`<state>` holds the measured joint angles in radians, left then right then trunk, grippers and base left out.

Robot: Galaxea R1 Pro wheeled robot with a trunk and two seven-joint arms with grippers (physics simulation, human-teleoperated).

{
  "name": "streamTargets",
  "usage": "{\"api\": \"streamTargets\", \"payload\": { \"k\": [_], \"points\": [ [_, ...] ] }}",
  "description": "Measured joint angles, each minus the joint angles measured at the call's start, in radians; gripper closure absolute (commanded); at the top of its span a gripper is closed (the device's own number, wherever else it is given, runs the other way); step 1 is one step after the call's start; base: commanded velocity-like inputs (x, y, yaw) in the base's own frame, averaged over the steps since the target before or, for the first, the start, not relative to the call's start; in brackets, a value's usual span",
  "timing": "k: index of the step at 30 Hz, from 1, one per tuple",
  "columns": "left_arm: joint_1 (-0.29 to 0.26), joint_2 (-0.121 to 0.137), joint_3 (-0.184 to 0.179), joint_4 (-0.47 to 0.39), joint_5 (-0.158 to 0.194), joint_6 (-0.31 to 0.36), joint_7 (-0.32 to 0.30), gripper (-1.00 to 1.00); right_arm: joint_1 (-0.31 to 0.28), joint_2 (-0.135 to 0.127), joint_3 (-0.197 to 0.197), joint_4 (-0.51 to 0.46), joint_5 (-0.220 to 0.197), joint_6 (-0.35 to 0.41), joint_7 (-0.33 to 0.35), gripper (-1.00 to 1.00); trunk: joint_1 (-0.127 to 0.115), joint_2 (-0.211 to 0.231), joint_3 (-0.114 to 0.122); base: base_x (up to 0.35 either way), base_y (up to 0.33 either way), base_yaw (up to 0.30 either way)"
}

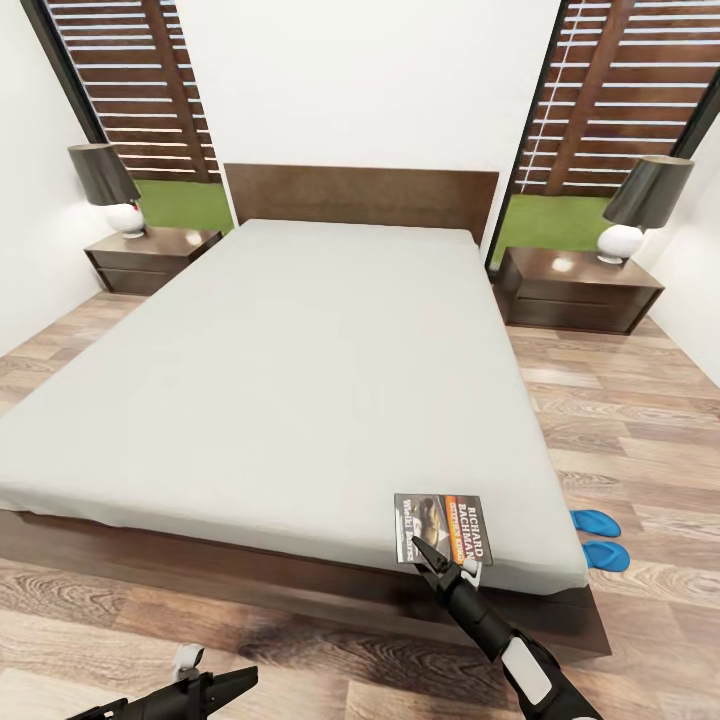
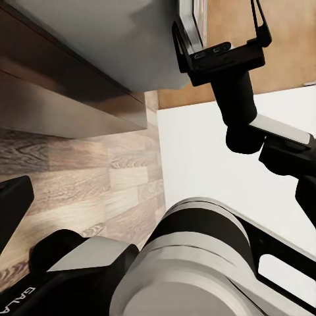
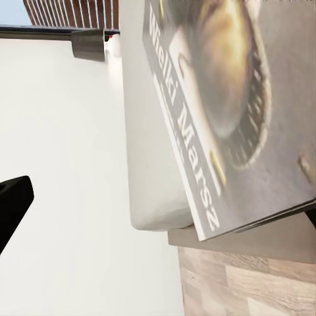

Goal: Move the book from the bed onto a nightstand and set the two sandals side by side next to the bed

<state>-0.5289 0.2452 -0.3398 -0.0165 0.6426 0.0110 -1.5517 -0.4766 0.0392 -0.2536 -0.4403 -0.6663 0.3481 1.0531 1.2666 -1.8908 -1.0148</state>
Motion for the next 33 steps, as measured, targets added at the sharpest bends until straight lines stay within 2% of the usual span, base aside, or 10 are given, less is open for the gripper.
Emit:
{"api": "streamTargets", "payload": {
  "k": [9,10,33],
  "points": [
    [0.0,0.0,0.0,0.0,0.0,0.0,0.0,-1.0,0.0,0.001,0.0,0.0,-0.001,0.0,0.0,-1.0,0.0,0.0,0.0,0.0,0.0,0.0],
    [0.0,0.0,0.0,0.0,0.0,0.0,0.0,-1.0,0.0,0.001,0.0,0.0,-0.001,0.0,0.0,1.0,0.0,0.0,0.0,0.0,0.0,0.0],
    [0.0,0.0,0.0,0.0,0.0,0.0,0.0,-1.0,0.0,0.001,-0.002,0.0,0.0,-0.002,0.002,1.0,0.0,0.0,0.0,0.0,0.0,0.0]
  ]
}}
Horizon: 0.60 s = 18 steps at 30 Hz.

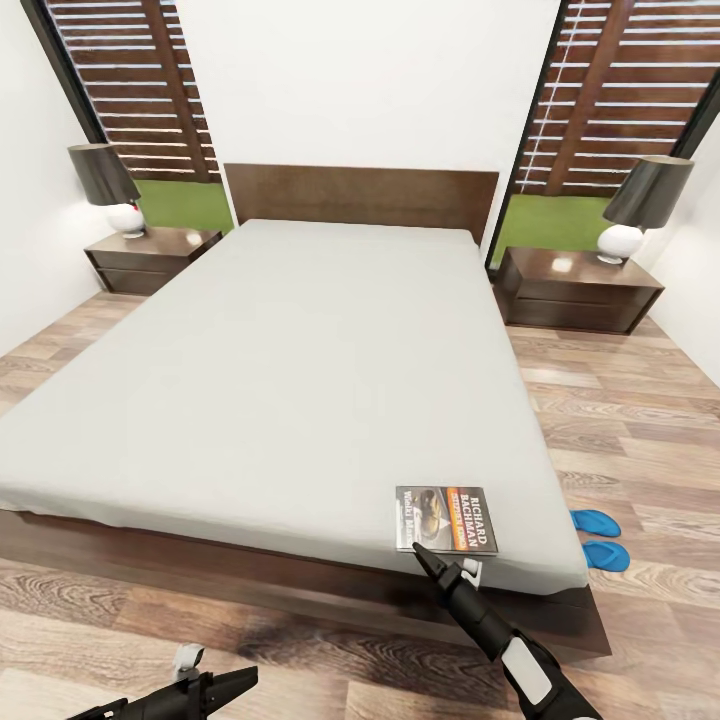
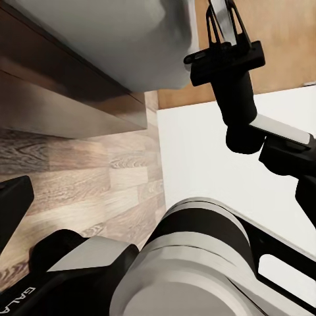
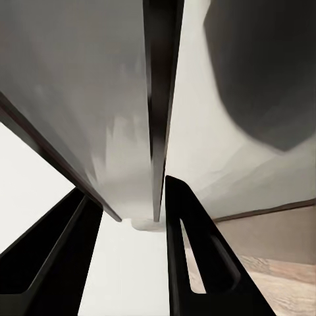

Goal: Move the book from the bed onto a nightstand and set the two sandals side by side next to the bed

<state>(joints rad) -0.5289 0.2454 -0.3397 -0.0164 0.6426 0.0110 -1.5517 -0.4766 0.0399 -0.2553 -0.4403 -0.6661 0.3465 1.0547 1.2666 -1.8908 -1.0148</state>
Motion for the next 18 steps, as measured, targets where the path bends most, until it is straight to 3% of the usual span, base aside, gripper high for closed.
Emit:
{"api": "streamTargets", "payload": {
  "k": [18],
  "points": [
    [0.0,0.0,0.0,0.0,0.0,0.0,0.0,-1.0,0.0,0.0,0.0,0.0,-0.002,0.002,0.0,1.0,-0.061,0.112,0.05,0.0,0.0,0.0]
  ]
}}
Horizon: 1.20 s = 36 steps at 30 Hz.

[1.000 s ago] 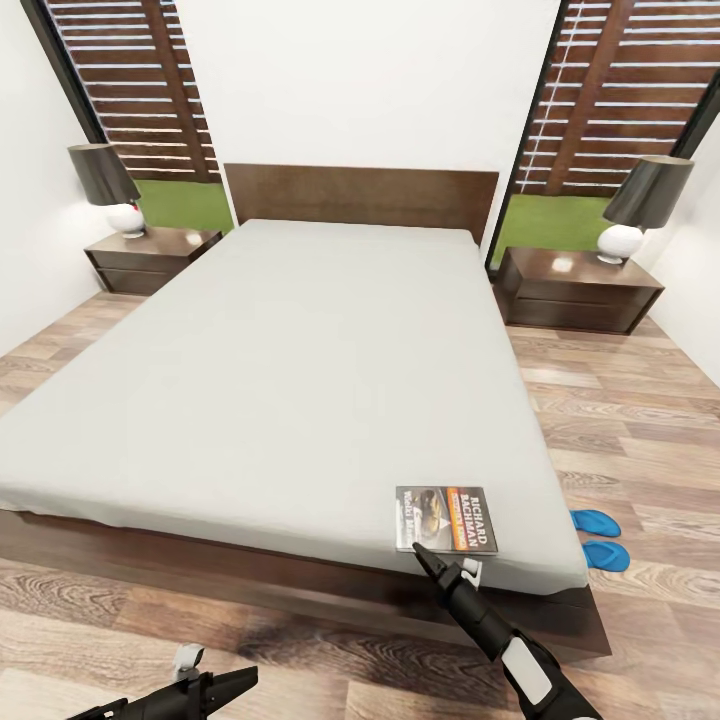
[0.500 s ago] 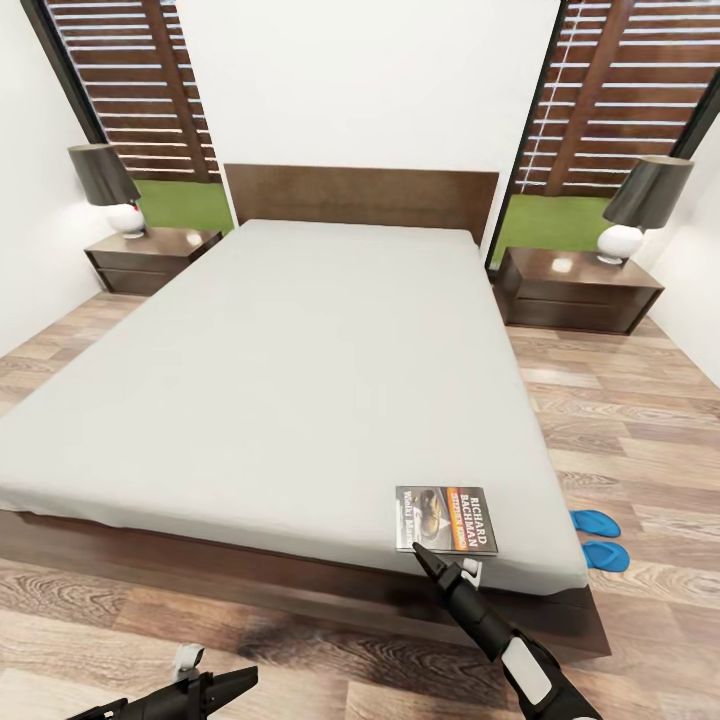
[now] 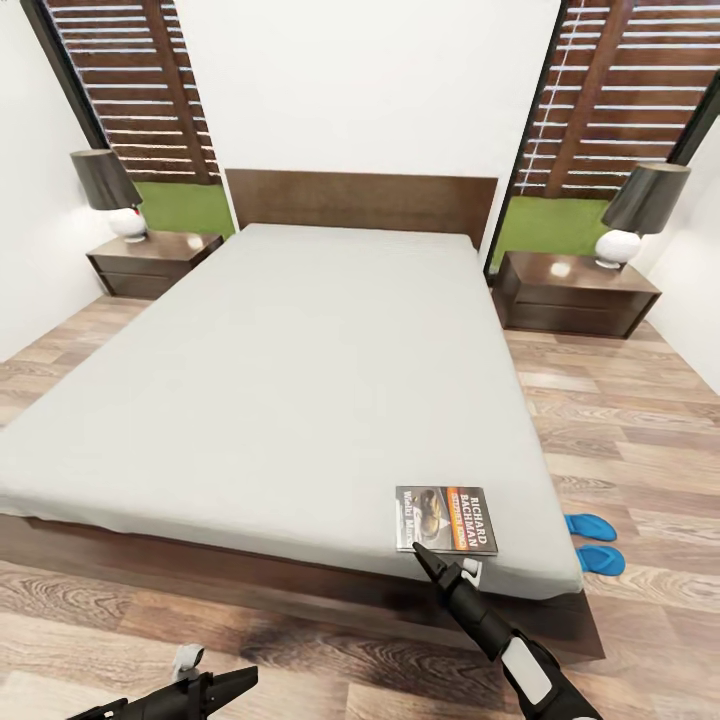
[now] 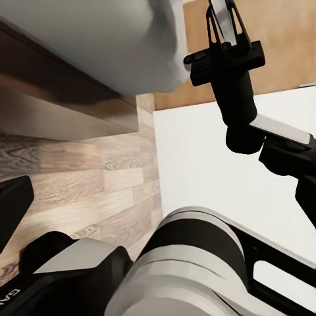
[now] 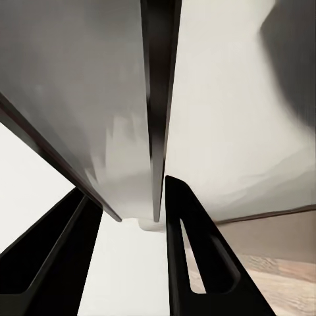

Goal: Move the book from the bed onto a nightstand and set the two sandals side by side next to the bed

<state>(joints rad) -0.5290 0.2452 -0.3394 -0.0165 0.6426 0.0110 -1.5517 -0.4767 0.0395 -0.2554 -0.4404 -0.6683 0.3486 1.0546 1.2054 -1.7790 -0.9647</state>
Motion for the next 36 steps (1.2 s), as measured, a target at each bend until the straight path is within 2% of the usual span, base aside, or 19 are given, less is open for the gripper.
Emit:
{"api": "streamTargets", "payload": {
  "k": [29,33,36],
  "points": [
    [0.0,0.0,0.0,0.0,0.0,0.0,0.0,-1.0,0.0,0.003,0.013,-0.012,0.009,0.001,0.001,1.0,-0.111,0.203,0.091,0.0,0.0,0.0],
    [0.0,0.0,0.0,0.0,0.0,0.0,0.0,-1.0,0.0,0.003,0.034,-0.013,0.016,0.01,0.002,1.0,-0.127,0.231,0.103,0.0,0.0,0.0],
    [0.0,0.001,0.0,0.0,0.0,0.0,0.001,-1.0,0.0,0.003,0.075,-0.014,0.018,0.014,0.003,1.0,-0.138,0.252,0.113,0.0,0.0,0.0]
  ]
}}
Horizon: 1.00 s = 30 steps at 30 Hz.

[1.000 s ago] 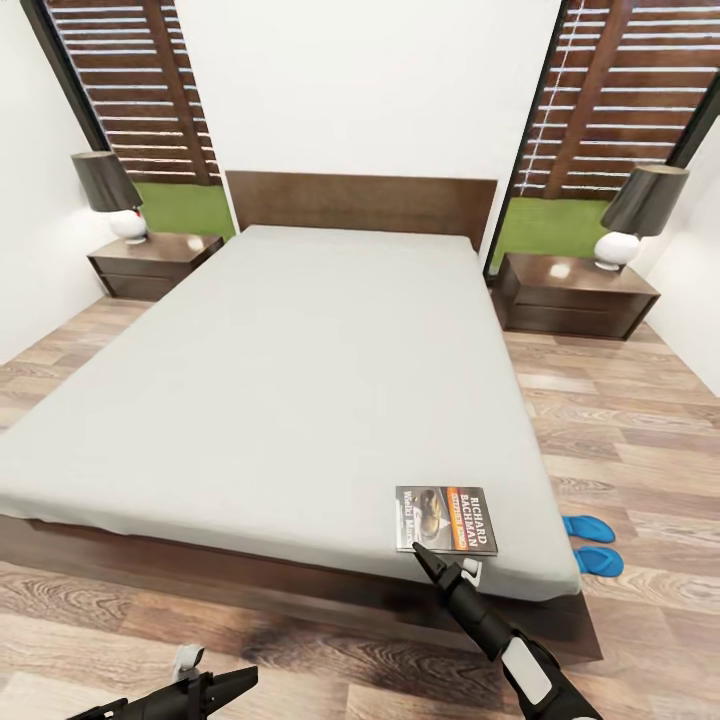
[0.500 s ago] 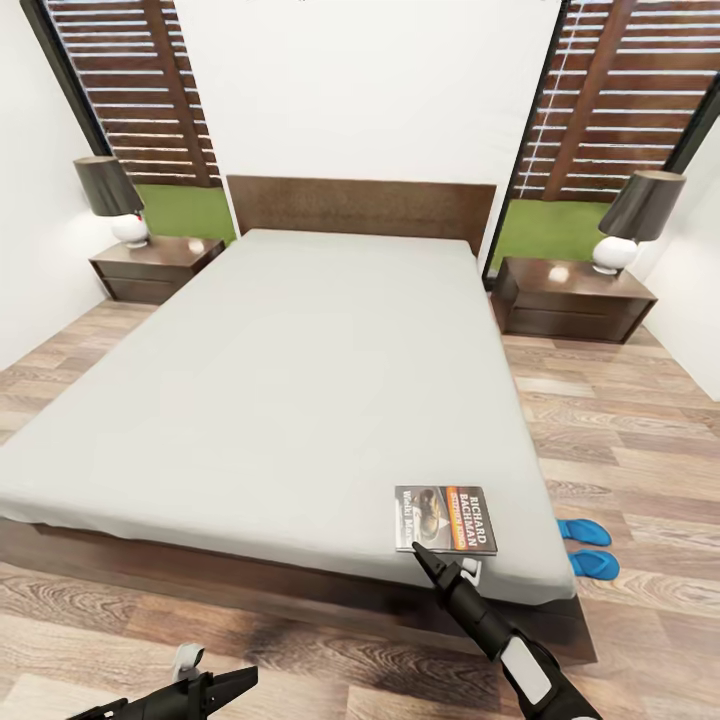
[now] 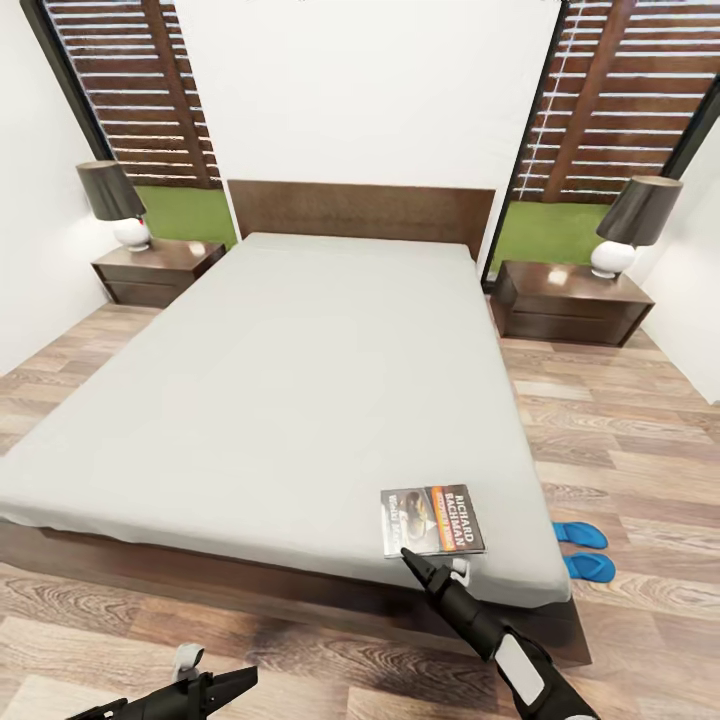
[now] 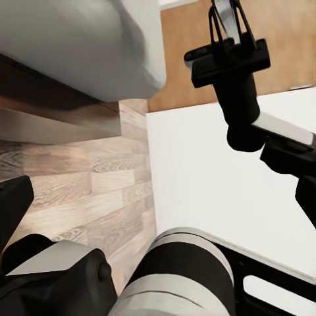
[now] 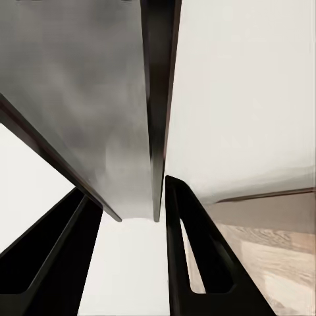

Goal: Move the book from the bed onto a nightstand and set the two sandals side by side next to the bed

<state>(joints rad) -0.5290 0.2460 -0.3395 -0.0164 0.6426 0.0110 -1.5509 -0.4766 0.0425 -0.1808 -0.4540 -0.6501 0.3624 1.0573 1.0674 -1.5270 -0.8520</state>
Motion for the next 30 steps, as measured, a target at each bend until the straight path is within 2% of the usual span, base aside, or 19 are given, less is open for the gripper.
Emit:
{"api": "streamTargets", "payload": {
  "k": [2,4,7,11,13,15,20,26,30],
  "points": [
    [0.0,0.0,0.001,0.0,0.0,0.0,0.0,-1.0,0.0,-0.001,0.035,-0.001,0.0,0.001,0.0,1.0,-0.008,0.014,0.006,0.0,0.0,0.0],
    [0.0,0.002,0.001,0.0,0.0,0.0,0.001,-1.0,0.0,-0.001,0.104,-0.007,0.0,0.002,0.0,1.0,-0.015,0.028,0.013,0.0,0.0,0.0],
    [0.0,0.004,0.001,0.0,-0.001,0.0,0.001,-1.0,0.0,-0.002,0.16,-0.029,0.003,0.005,0.0,1.0,-0.027,0.049,0.022,0.0,0.0,0.0],
    [0.0,0.006,0.002,0.0,-0.001,0.0,0.001,-1.0,0.0,-0.003,0.18,-0.039,0.006,0.044,0.002,1.0,-0.042,0.077,0.034,0.0,0.0,0.0],
    [0.0,0.007,0.002,-0.001,-0.002,0.0,0.0,-1.0,0.0,-0.005,0.186,-0.042,0.012,0.113,0.003,1.0,-0.05,0.091,0.041,0.0,0.0,0.0],
    [0.0,0.007,0.001,-0.001,-0.002,-0.001,0.0,-1.0,0.0,-0.006,0.201,-0.054,0.019,0.139,0.006,1.0,-0.058,0.105,0.047,0.0,0.0,0.0],
    [0.0,0.007,0.001,-0.002,-0.002,-0.001,0.001,-1.0,0.0,-0.004,0.258,-0.101,0.025,0.153,0.008,1.0,-0.077,0.14,0.063,0.0,0.0,0.0],
    [0.0,0.008,0.002,-0.001,-0.002,-0.001,0.013,-1.0,0.0,0.0,0.279,-0.11,0.029,0.155,0.006,1.0,-0.1,0.182,0.081,0.0,0.0,0.0],
    [0.0,0.008,0.001,-0.001,-0.002,-0.001,0.065,-1.0,0.0,0.0,0.345,-0.107,0.029,0.153,0.007,1.0,-0.115,0.21,0.094,0.0,0.0,0.0]
  ]
}}
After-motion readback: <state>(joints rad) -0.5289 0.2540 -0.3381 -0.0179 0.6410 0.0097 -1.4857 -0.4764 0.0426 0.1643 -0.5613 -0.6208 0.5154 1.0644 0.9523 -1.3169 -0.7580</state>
